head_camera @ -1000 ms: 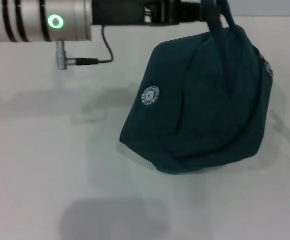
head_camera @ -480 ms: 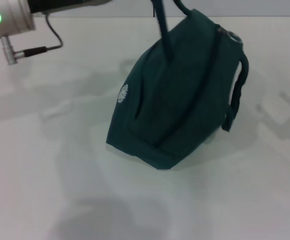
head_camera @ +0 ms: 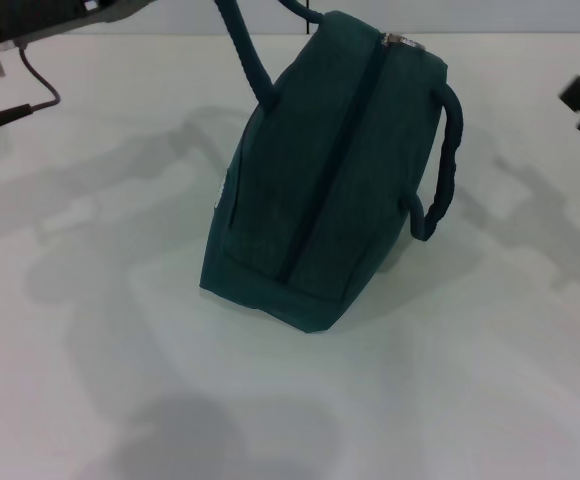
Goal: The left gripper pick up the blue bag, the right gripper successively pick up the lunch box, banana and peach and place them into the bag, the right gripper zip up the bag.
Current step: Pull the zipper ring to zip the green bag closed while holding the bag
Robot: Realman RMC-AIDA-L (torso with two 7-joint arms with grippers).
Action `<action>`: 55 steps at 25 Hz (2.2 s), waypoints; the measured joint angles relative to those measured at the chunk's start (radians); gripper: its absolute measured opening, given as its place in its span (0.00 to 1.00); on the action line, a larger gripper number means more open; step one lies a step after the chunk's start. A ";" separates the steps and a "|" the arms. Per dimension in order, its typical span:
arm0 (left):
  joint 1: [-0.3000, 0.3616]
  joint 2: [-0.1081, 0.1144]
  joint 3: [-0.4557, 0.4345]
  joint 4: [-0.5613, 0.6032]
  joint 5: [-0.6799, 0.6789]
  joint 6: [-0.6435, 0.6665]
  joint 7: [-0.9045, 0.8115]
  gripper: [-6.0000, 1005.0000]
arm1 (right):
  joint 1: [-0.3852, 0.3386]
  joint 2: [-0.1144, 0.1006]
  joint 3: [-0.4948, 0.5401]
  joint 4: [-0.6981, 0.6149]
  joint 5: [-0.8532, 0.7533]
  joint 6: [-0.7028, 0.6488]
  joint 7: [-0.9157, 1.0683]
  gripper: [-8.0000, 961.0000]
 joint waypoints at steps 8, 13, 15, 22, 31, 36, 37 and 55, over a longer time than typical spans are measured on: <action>0.007 0.004 -0.002 -0.012 -0.001 0.002 0.010 0.07 | 0.097 -0.067 -0.008 -0.311 -0.285 0.169 0.475 0.81; 0.008 0.004 0.003 -0.008 0.000 0.009 0.011 0.07 | 0.238 -0.175 -0.006 -0.458 -0.581 0.193 0.883 0.81; 0.008 0.003 0.004 -0.008 0.001 0.009 0.015 0.07 | 0.316 -0.222 -0.006 -0.446 -0.678 0.161 1.008 0.81; 0.000 -0.002 0.006 -0.008 0.000 0.010 0.030 0.07 | 0.493 -0.289 0.002 -0.333 -0.836 0.099 1.187 0.81; 0.013 -0.004 0.007 -0.009 0.002 0.031 0.055 0.07 | 0.512 -0.200 0.082 -0.241 -0.837 0.237 1.162 0.81; 0.014 -0.002 0.004 -0.011 0.002 0.040 0.064 0.07 | 0.489 -0.129 0.182 -0.240 -0.837 0.253 1.117 0.81; 0.015 -0.002 0.004 -0.011 0.002 0.040 0.066 0.07 | 0.487 -0.122 0.180 -0.240 -0.839 0.256 1.115 0.81; 0.020 -0.002 0.007 -0.006 -0.001 0.041 0.077 0.07 | 0.447 -0.078 0.132 -0.242 -0.845 0.282 1.068 0.80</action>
